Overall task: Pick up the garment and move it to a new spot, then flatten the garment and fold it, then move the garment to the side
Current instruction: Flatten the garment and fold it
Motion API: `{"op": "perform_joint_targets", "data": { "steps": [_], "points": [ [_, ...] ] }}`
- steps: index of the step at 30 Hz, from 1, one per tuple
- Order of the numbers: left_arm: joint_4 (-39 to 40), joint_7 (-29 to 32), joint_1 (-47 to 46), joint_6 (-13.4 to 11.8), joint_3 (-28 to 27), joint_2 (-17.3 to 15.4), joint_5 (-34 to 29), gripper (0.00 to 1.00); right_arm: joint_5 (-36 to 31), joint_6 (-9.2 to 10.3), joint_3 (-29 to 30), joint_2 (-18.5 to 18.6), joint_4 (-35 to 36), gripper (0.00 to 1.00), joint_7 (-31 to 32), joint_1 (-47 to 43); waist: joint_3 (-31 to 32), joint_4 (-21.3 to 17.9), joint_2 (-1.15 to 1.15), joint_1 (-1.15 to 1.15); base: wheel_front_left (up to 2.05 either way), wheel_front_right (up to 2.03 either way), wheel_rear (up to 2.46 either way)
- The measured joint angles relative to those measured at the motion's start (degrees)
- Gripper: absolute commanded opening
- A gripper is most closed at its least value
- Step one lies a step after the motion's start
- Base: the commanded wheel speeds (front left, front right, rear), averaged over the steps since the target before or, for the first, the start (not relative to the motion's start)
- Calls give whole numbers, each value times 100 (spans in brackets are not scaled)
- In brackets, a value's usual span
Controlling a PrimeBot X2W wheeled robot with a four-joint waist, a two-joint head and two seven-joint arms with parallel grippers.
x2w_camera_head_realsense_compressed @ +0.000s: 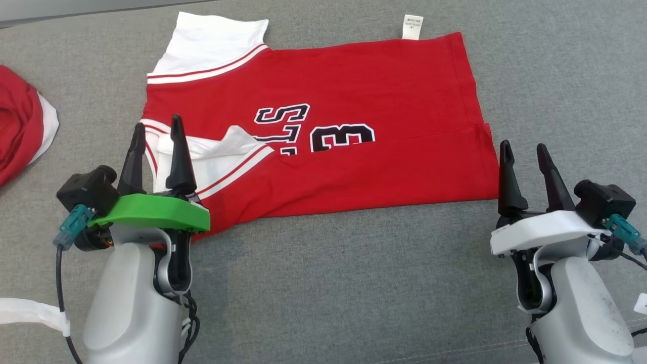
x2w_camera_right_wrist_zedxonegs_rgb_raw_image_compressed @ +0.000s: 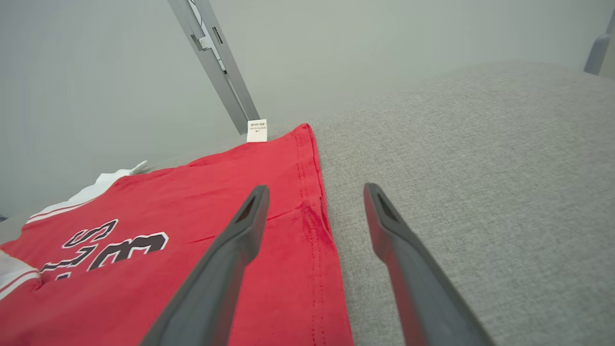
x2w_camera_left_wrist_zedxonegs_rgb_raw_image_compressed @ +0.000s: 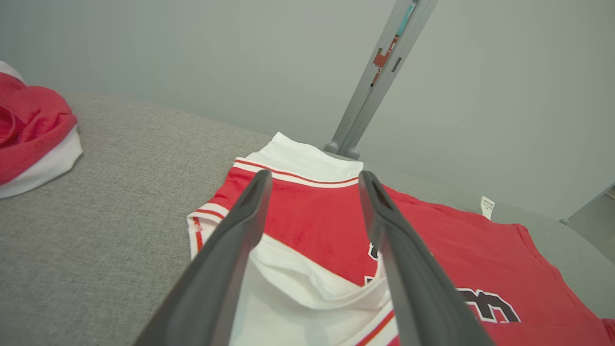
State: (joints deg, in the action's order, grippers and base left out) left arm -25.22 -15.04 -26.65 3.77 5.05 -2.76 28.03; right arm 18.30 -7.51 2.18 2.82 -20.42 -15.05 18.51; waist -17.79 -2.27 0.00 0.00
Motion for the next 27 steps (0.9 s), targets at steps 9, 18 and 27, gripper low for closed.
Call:
{"op": "perform_joint_targets", "data": {
  "steps": [9, 18, 27],
  "points": [
    [645, -1, 414, 80, -285, 0, -201, 100, -293, 0, 108, -1, 476, 100, 7, -461, 139, 48, 0, 0, 0, 0, 0],
    [327, 312, 1339, 75, -342, -36, -170, 100, -514, 0, 290, -1, 573, 100, 580, -836, 430, 231, 0, 0, 0, 0, 0],
    [313, 1791, 1663, -193, -312, -71, 293, 100, -541, -1, 307, 0, 777, 100, 847, -920, 494, 319, 0, 0, 0, 0, 0]
  ]
}}
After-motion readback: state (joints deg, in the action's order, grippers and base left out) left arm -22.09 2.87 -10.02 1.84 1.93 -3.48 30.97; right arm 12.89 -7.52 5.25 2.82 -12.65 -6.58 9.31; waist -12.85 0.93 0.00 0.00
